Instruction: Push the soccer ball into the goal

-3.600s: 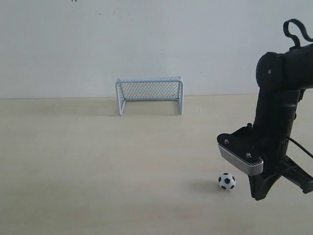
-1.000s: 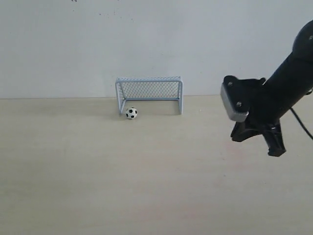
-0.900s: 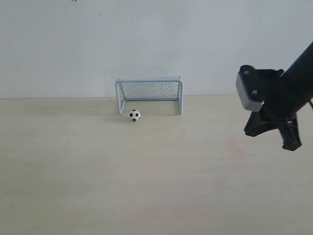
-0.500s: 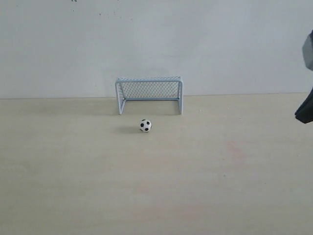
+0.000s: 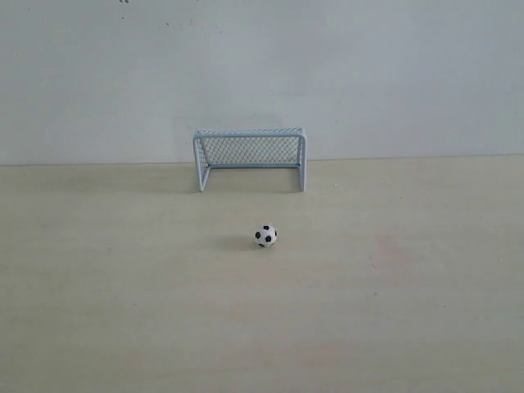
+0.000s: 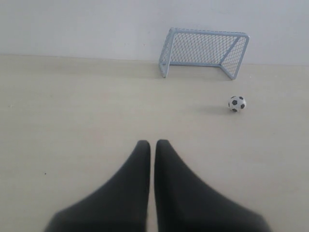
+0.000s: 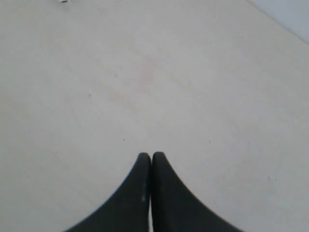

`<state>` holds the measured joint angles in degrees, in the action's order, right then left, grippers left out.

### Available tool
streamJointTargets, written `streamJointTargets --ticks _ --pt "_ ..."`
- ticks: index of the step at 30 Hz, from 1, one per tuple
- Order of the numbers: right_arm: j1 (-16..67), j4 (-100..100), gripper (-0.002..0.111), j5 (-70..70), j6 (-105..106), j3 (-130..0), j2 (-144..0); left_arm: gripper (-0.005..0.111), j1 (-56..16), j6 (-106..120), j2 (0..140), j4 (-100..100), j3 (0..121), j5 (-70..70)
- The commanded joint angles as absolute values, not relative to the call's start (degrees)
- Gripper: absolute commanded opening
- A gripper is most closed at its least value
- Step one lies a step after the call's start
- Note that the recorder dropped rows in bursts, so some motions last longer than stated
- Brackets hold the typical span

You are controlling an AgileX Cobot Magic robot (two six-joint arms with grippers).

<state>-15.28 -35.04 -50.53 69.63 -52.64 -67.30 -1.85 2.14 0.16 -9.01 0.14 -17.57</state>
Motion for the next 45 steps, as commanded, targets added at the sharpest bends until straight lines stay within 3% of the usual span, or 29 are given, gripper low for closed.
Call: streamJointTargets --ticks 1,6,23,28,33,38,45 --pt "-15.46 -35.77 0.000 -49.41 64.79 -44.77 -58.33 0.004 -1.71 1.70 0.00 -9.61 0.00 -17.48" --pt "-15.46 -35.83 0.000 -58.55 64.56 -43.59 -53.88 0.004 -1.71 1.70 0.00 -9.61 0.00 -17.48" --pt "-13.74 -36.13 0.000 -57.52 60.63 -43.59 -48.52 0.004 -1.71 1.70 0.00 -9.61 0.00 -17.48" --pt "-3.34 -36.13 0.000 -45.88 56.51 -43.40 -42.74 0.004 -1.71 1.70 0.00 -9.61 0.00 -17.48" --pt "5.63 -37.04 0.000 -24.27 48.89 -39.17 -33.49 0.004 -1.71 1.70 0.00 -9.61 0.00 -17.48" --pt "5.64 -37.04 0.000 -14.20 44.90 -31.20 -26.70 0.004 -1.71 1.70 0.00 -9.61 0.00 -17.48" --pt "0.98 -37.04 0.000 -10.60 44.90 -19.86 -21.43 0.004 -1.71 1.70 0.00 -9.61 0.00 -17.48"
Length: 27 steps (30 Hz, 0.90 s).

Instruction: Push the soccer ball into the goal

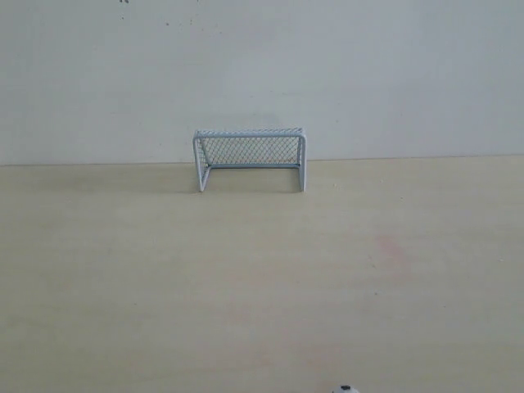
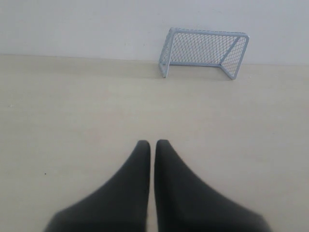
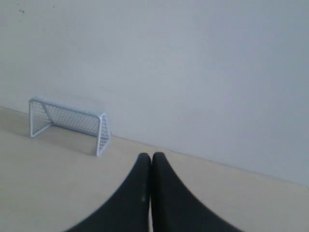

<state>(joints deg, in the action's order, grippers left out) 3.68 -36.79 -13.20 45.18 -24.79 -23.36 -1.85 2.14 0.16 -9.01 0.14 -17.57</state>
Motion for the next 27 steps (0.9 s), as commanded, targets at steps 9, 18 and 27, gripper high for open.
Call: streamJointTargets --ticks 9,18,27 --pt "0.39 -37.15 0.000 -5.04 43.64 -9.40 -14.36 0.004 -1.71 1.70 0.00 -9.61 0.00 -17.48" --pt "0.39 -37.15 0.000 -3.81 43.37 -1.09 -7.06 0.004 -1.71 1.70 0.00 -9.61 0.00 -17.48" --pt "0.39 -36.98 0.000 -4.45 40.96 0.00 -2.53 0.004 -1.71 1.70 0.00 -9.61 0.00 -17.48"
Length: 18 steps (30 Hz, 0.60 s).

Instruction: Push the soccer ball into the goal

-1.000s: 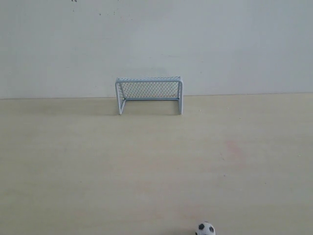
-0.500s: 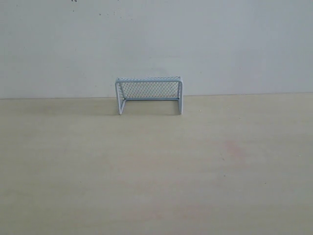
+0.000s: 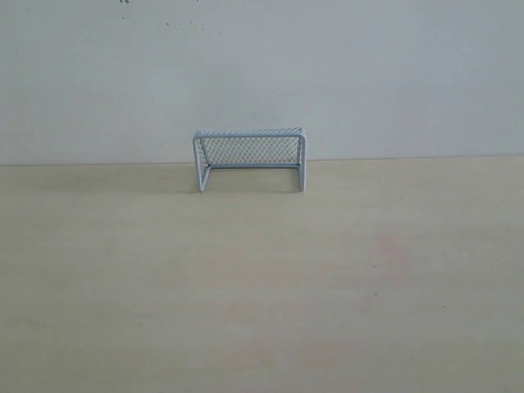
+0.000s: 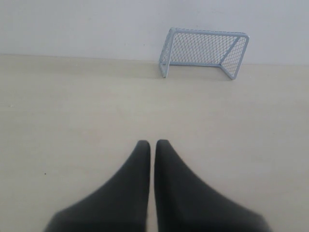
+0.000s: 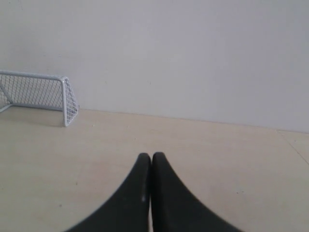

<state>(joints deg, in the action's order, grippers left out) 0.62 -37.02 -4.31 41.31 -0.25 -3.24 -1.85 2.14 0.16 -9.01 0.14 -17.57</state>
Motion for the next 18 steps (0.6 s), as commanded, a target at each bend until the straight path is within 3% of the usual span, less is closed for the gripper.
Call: streamJointTargets --ticks 1,14,18 --pt "0.39 -36.98 0.000 -4.45 40.96 0.00 -2.53 0.004 -1.71 1.70 0.00 -9.61 0.00 -17.48" --pt "0.39 -36.46 0.000 -4.55 39.88 0.00 -0.72 0.004 -1.71 1.70 0.00 -9.61 0.00 -17.48" --pt "0.39 -22.81 0.000 -5.63 25.13 0.00 -0.56 0.004 -1.71 1.70 0.00 -9.61 0.00 -17.48"
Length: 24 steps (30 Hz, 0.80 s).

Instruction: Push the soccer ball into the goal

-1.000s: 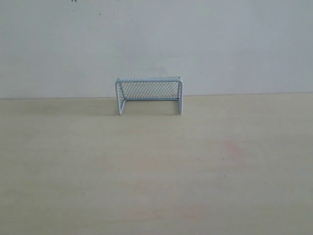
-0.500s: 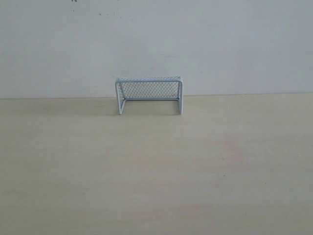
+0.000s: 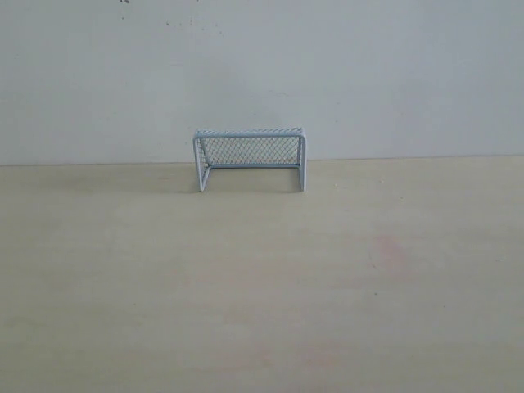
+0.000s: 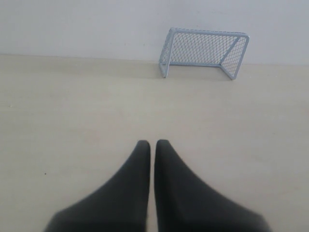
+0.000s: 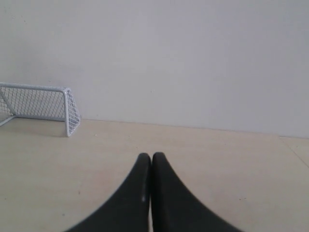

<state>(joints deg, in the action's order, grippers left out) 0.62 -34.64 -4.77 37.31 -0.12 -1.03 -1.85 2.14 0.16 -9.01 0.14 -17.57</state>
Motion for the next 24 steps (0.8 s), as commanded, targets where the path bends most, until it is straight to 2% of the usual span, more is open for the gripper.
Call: streamJointTargets --ticks 1,5,24 --pt "0.39 -16.85 0.000 -5.89 18.68 0.00 -0.56 0.004 -1.71 1.70 0.00 -9.61 0.00 -17.48" --pt "0.39 -1.80 0.000 -8.03 1.73 0.00 -0.56 0.004 -1.71 1.70 0.00 -9.61 0.00 -17.48" --pt "0.51 -1.64 0.000 -16.92 1.59 0.00 -0.56 0.004 -1.71 1.70 0.00 -9.61 0.00 -17.48"
